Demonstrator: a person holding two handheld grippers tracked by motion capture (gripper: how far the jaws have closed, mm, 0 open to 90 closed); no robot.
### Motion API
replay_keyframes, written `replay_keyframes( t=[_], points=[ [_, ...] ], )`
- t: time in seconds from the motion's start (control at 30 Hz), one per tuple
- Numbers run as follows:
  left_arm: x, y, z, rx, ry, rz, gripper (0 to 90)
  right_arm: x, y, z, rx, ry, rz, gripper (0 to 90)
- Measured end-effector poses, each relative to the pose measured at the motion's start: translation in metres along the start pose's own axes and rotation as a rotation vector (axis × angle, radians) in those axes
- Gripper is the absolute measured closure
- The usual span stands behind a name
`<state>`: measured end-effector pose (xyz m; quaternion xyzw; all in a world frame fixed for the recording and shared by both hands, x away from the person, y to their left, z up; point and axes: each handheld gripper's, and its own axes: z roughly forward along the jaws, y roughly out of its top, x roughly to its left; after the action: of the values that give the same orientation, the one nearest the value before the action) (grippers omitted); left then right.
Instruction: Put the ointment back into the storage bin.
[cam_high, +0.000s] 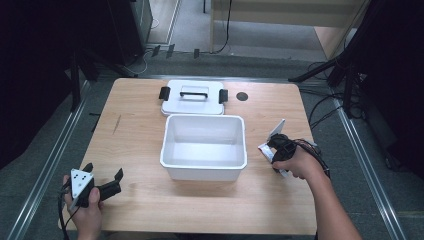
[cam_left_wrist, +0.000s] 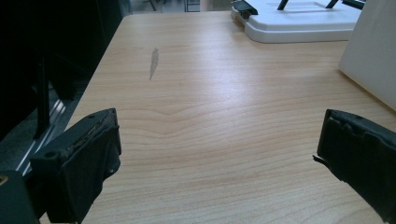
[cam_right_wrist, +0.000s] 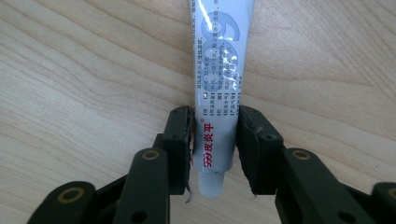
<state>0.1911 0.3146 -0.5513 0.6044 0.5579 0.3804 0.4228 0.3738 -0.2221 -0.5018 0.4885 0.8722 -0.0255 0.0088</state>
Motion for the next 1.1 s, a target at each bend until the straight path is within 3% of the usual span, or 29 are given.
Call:
replay_keyframes(
  t=[0.5, 0.83, 1.1],
  points=[
    [0.000, 0.000, 0.000, 0.000, 0.000, 0.001, 0.4, -0.001, -0.002, -0.001, -0.015, 0.018, -0.027, 71.7],
    [0.000, 0.000, 0.000, 0.001, 0.001, 0.002, 0.4, -0.005, -0.005, -0.027, -0.048, 0.019, -0.038, 72.0],
    [0.000, 0.000, 0.000, 0.001, 0.001, 0.003, 0.4, -0.005, -0.005, -0.037, -0.055, 0.007, -0.054, 72.1]
  ],
)
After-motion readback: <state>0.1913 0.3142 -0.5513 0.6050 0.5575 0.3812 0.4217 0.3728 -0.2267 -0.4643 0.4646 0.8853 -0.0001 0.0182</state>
